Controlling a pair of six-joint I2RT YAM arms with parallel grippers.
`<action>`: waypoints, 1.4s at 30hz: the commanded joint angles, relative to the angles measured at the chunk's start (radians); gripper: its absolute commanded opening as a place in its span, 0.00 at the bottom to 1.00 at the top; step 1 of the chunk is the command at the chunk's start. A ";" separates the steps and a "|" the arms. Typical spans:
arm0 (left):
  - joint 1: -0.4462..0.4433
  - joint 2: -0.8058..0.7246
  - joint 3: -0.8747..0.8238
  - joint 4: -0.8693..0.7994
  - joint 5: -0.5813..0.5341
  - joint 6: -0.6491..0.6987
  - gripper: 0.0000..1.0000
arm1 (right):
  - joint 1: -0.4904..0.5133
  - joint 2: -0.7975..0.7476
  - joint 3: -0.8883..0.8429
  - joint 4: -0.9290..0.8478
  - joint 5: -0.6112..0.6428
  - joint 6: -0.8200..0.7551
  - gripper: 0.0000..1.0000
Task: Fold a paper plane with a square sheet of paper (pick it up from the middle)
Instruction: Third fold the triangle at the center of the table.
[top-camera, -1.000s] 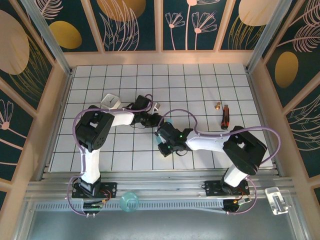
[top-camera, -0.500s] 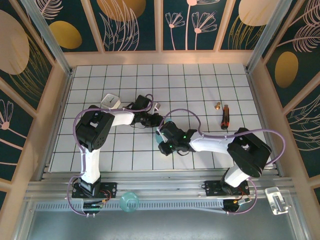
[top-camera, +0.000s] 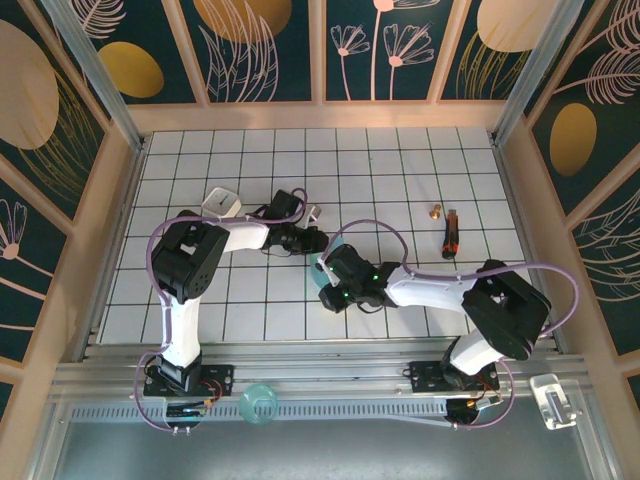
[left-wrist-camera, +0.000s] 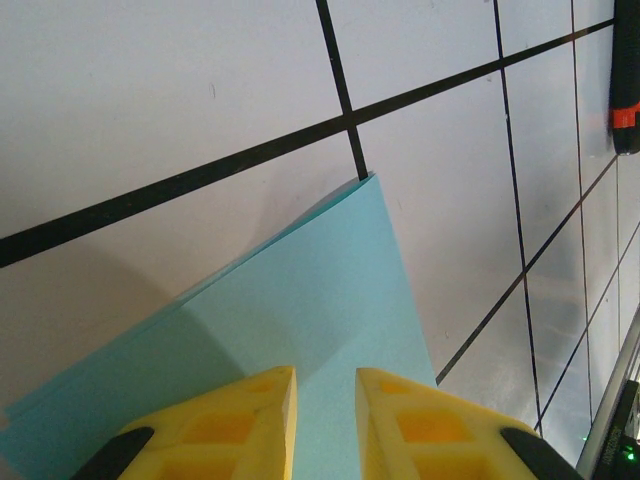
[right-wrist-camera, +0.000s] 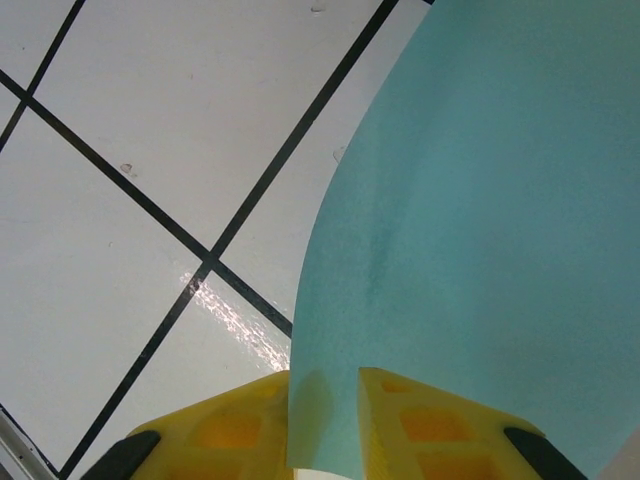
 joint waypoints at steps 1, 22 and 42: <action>-0.004 0.050 -0.001 -0.067 -0.026 0.025 0.24 | -0.010 -0.034 -0.015 0.028 0.003 -0.012 0.22; -0.004 0.060 -0.003 -0.080 -0.034 0.051 0.21 | -0.102 -0.009 -0.017 0.103 -0.070 -0.035 0.07; -0.006 0.050 -0.005 -0.085 -0.040 0.052 0.21 | -0.201 0.044 -0.048 0.156 -0.154 -0.003 0.06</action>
